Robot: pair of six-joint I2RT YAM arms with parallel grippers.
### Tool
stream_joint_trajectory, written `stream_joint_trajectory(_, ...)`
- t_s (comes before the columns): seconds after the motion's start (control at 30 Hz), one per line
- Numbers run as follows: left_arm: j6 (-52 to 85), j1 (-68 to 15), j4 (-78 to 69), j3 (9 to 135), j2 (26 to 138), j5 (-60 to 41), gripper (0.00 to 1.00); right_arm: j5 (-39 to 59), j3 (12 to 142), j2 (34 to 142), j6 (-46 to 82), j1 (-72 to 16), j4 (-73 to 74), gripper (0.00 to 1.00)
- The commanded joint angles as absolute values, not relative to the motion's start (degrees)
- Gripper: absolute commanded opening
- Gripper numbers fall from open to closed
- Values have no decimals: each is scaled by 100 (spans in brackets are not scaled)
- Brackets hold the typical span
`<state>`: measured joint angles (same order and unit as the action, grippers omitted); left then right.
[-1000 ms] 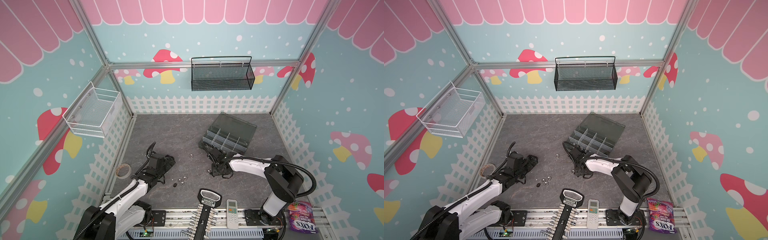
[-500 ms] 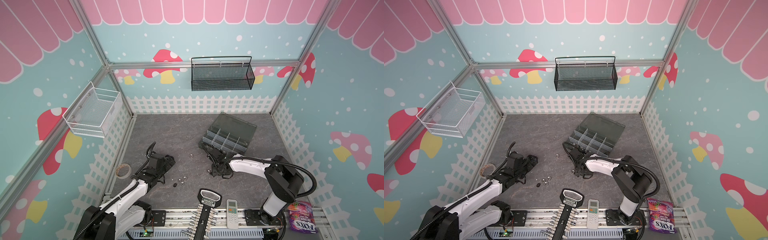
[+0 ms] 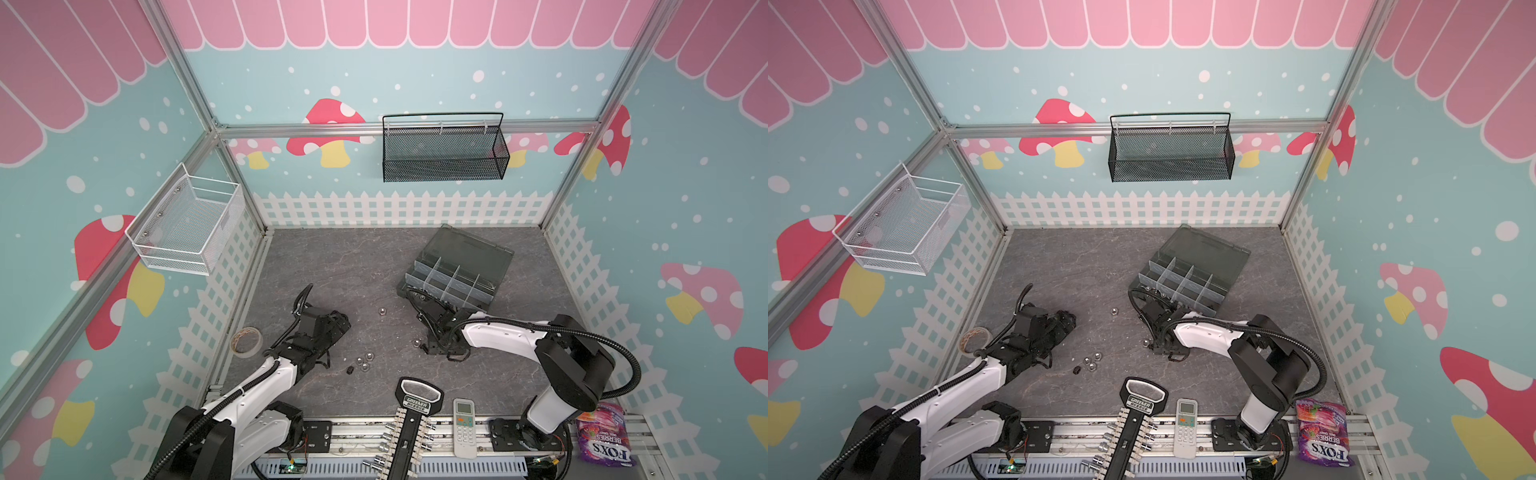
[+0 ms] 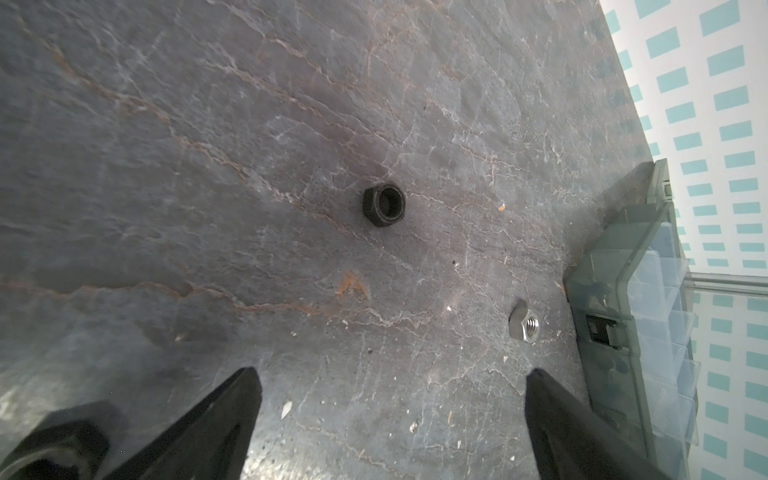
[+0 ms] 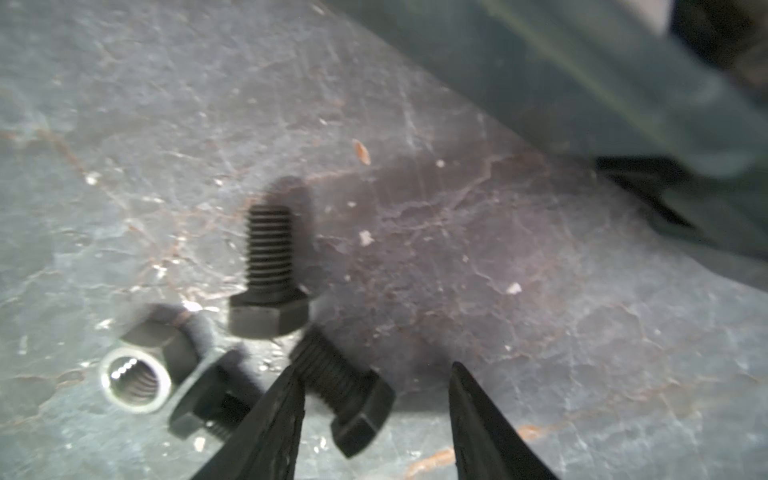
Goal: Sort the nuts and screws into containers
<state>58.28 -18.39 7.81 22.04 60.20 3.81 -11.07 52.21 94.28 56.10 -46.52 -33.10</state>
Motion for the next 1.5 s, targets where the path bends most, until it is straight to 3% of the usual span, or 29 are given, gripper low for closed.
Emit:
stream_joint_trajectory(0.0, 5817, -1794, 703, 2237, 6033, 405, 100, -1313, 4970, 9289, 5871, -4685, -3957, 58)
stream_joint_trajectory(0.43, 5843, -1793, 747, 2198, 5965, 451, 100, -525, 5035, 9108, 5646, -4711, -3163, 44)
stream_joint_trajectory(1.47, 5852, -1772, 709, 2189, 6082, 444, 100, -993, 5626, 10135, 5325, -4733, -3129, 44)
